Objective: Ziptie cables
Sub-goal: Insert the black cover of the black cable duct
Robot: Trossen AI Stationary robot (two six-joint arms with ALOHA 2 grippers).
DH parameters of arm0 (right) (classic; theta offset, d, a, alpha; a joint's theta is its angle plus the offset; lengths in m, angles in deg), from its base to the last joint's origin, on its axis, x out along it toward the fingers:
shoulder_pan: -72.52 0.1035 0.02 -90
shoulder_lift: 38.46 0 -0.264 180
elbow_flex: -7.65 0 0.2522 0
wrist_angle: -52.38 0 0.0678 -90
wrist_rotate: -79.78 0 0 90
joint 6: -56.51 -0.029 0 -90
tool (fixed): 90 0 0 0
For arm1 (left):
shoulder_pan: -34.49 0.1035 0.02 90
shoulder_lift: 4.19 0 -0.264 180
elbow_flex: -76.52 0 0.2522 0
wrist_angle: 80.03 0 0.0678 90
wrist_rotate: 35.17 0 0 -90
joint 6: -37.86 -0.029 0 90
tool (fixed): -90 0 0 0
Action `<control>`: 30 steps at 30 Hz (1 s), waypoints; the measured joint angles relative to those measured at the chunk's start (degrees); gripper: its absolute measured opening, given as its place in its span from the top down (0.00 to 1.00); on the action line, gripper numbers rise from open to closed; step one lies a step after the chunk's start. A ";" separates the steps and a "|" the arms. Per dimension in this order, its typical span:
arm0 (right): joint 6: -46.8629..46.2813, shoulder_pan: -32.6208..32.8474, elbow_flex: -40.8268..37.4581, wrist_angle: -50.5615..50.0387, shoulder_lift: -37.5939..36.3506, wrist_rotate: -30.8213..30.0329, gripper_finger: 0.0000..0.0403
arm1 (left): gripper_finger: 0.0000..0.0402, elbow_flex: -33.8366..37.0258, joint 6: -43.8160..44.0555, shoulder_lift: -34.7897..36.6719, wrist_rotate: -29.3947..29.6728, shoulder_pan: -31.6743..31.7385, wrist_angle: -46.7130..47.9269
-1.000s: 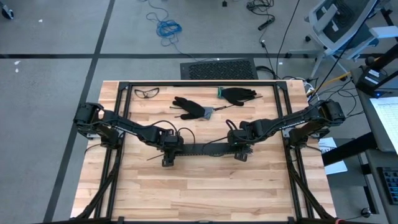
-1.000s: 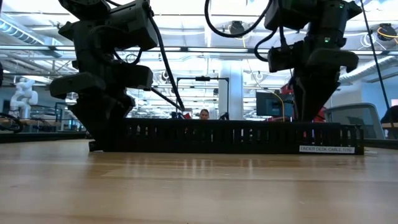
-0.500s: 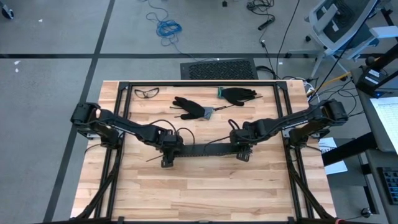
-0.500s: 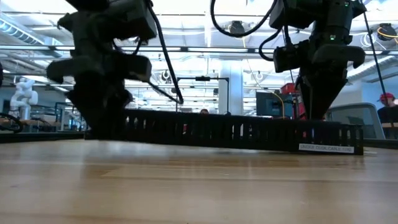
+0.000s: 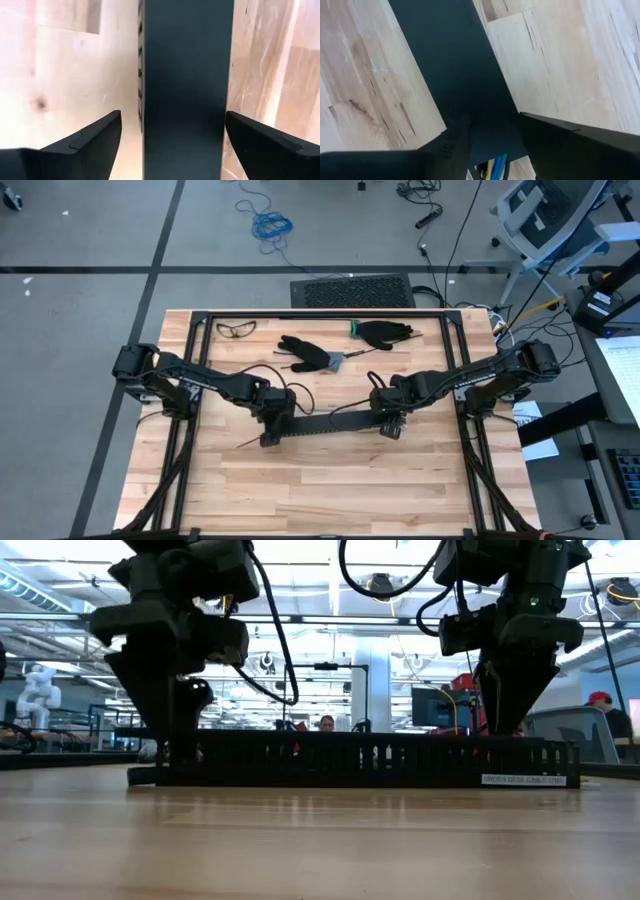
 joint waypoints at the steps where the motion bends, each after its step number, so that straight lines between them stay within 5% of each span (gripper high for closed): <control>1: 0.33 0.00 0.02 0.04 0.00 -0.06 0.59 | 0.14 -0.96 -0.03 0.00 0.00 0.32 1.36; 14: 8.74 -0.91 4.03 -1.23 -1.89 -3.58 0.56 | 0.12 -10.27 -4.05 3.02 4.95 1.72 17.21; 19: 9.56 -3.74 11.19 -14.40 -4.84 -14.56 0.59 | 0.12 -10.24 -2.67 8.72 10.70 1.74 18.92; 22: 6.36 -4.71 10.77 -25.21 -7.94 -15.33 0.61 | 0.12 -8.60 1.28 13.32 13.51 1.72 18.50; 26: -2.60 -1.99 2.44 -31.07 -13.70 -11.85 0.78 | 0.12 -4.97 7.30 18.78 15.74 1.21 18.55; 28: -8.42 0.29 -3.36 -27.70 -16.86 -8.38 0.93 | 0.12 -3.19 10.48 20.82 17.32 0.55 18.05; 30: -14.06 2.40 -8.68 -21.46 -19.01 -6.29 0.97 | 0.12 -1.67 12.66 22.29 18.60 -0.07 18.13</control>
